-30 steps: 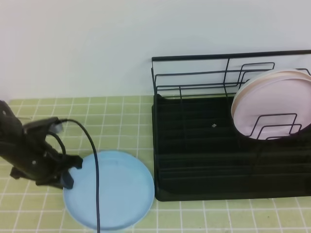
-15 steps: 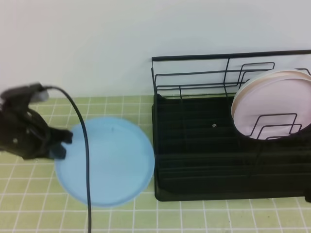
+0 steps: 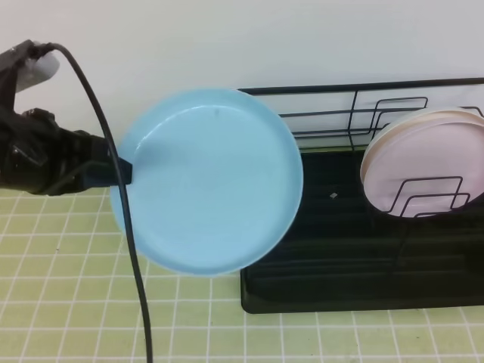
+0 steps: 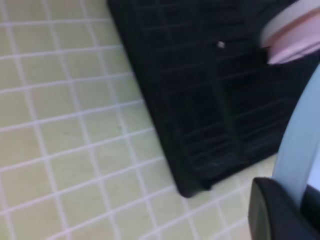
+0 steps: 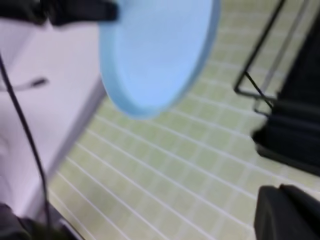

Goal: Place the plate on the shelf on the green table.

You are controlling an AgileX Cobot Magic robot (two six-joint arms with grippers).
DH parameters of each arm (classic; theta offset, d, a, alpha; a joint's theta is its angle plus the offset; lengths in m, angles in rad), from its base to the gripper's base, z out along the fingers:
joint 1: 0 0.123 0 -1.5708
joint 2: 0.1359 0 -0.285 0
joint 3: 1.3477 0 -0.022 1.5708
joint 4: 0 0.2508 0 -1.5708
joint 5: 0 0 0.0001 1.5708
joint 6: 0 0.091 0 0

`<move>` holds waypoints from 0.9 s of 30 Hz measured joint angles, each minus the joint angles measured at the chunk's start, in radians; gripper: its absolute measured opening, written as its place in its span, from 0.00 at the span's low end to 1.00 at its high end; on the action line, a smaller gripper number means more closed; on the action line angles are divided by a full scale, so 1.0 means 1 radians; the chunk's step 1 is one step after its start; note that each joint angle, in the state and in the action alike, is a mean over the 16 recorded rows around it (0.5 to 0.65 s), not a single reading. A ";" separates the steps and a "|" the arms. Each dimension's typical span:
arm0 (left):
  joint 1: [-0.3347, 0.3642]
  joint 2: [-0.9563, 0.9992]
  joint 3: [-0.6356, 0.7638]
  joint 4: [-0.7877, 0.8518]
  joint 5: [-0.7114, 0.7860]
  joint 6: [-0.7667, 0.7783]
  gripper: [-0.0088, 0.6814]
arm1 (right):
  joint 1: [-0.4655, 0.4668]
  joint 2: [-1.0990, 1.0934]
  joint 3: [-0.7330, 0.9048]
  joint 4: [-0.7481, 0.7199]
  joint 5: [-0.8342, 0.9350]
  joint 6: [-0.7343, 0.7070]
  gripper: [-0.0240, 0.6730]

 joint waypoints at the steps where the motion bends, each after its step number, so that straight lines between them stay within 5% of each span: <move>1: -0.011 -0.008 0.000 -0.010 0.003 0.005 0.01 | 0.000 0.000 0.000 0.017 -0.007 -0.003 0.04; 17: -0.325 -0.069 0.000 0.058 -0.090 -0.097 0.01 | 0.000 0.000 0.000 0.147 -0.038 -0.036 0.38; 27: -0.433 -0.069 -0.001 0.028 -0.118 -0.099 0.01 | 0.000 0.000 0.000 0.138 -0.037 -0.037 0.49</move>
